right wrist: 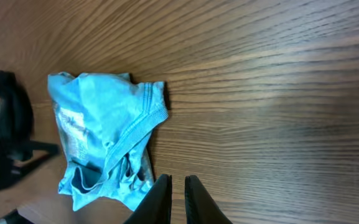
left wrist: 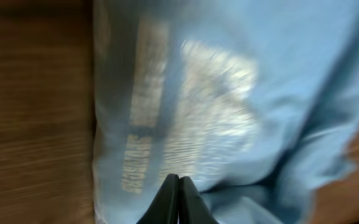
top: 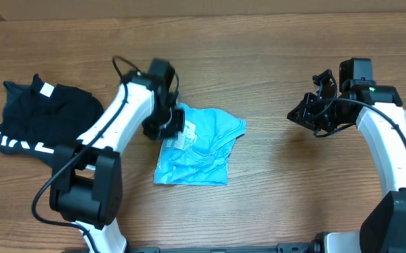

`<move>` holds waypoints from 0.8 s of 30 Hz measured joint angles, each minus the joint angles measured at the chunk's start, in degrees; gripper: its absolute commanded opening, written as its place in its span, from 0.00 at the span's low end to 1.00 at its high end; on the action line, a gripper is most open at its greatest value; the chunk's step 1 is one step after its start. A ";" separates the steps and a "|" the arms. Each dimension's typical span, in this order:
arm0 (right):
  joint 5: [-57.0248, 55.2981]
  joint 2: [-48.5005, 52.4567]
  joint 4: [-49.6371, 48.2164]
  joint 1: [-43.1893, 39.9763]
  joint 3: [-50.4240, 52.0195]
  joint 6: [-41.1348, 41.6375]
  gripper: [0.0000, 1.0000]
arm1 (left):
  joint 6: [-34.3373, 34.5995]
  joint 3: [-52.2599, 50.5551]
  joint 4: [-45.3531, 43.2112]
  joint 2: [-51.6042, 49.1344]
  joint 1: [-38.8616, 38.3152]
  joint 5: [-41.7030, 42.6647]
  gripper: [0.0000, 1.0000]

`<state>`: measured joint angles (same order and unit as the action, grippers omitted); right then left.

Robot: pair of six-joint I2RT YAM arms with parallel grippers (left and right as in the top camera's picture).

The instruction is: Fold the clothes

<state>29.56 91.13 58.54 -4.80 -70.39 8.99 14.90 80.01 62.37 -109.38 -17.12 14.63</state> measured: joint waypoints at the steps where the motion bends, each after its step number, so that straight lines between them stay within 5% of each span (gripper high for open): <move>1: 0.00 0.00 -0.02 0.00 0.00 -0.04 0.12 | -0.35 -2.95 -1.46 -0.11 -0.28 -0.07 0.04; 7: 0.00 0.00 0.22 0.02 0.00 -0.02 0.12 | -1.49 -10.82 -9.46 -0.13 -6.78 8.33 0.04; 11: 0.02 0.00 0.63 0.00 0.00 0.00 0.12 | 0.00 -10.73 -17.16 -0.13 -22.36 17.49 0.04; 16: 0.00 0.00 0.68 0.00 0.00 -0.04 0.12 | 4.33 -10.71 -17.97 -0.09 -25.09 17.68 0.06; 18: 0.02 0.00 0.81 0.02 0.00 -0.02 0.13 | 4.94 -10.71 -15.50 1.92 -21.73 14.80 0.42; 19: 0.00 0.00 0.96 0.02 0.00 0.00 0.14 | 5.31 -10.71 -13.11 4.31 -18.73 12.28 0.83; 24: 0.00 0.00 1.01 0.02 0.00 -0.02 0.20 | 2.25 -10.60 -9.16 10.97 0.42 4.85 0.86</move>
<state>29.56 91.13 59.55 -4.78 -70.39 8.97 17.15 69.41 53.21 -98.41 -16.71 19.49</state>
